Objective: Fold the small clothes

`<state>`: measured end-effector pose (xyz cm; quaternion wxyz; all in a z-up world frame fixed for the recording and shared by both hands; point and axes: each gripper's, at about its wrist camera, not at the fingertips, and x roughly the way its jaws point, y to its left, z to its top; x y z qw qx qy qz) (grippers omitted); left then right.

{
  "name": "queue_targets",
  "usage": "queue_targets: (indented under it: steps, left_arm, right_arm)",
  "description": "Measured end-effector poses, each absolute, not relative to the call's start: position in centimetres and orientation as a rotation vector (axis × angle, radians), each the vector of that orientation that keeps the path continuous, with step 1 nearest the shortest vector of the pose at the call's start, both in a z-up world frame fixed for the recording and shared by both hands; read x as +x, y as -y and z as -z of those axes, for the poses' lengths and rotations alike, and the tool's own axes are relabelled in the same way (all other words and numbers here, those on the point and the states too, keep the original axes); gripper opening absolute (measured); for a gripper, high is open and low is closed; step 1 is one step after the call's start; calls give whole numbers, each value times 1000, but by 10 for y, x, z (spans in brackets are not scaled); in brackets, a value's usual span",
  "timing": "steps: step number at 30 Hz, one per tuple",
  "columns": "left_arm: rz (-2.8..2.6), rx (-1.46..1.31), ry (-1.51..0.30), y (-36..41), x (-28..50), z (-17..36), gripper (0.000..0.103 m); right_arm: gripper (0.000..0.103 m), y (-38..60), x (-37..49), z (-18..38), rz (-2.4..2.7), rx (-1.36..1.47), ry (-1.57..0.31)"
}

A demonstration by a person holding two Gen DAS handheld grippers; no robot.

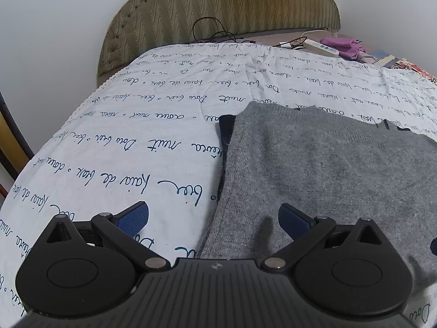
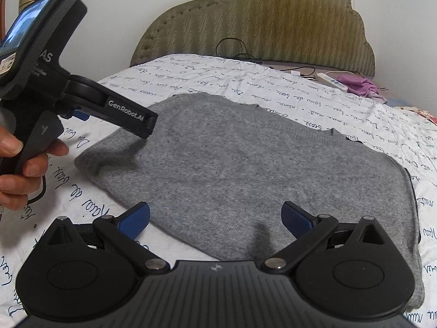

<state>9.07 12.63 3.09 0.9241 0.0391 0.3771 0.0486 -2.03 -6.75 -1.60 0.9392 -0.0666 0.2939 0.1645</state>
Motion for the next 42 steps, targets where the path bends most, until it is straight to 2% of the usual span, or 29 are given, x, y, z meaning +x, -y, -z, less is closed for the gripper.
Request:
queue_targets:
  steps: [24,28,35,42]
  left_arm:
    - [21,11,-802,-150,130,-36,102]
    - [75,-84,-868,-173,152,-32,101]
    - [217,-336,-973,-198,202,-13,100]
    - [285,-535,-963,-207,243,0,99]
  right_arm:
    - [103,34,-24,24,-309,-273,-553]
    - [103,25,-24,26,-332,-312,-546]
    - [103,-21,-39,42,-318,-595,-412]
    - [103,-60,-30,55,-262,-790,-279]
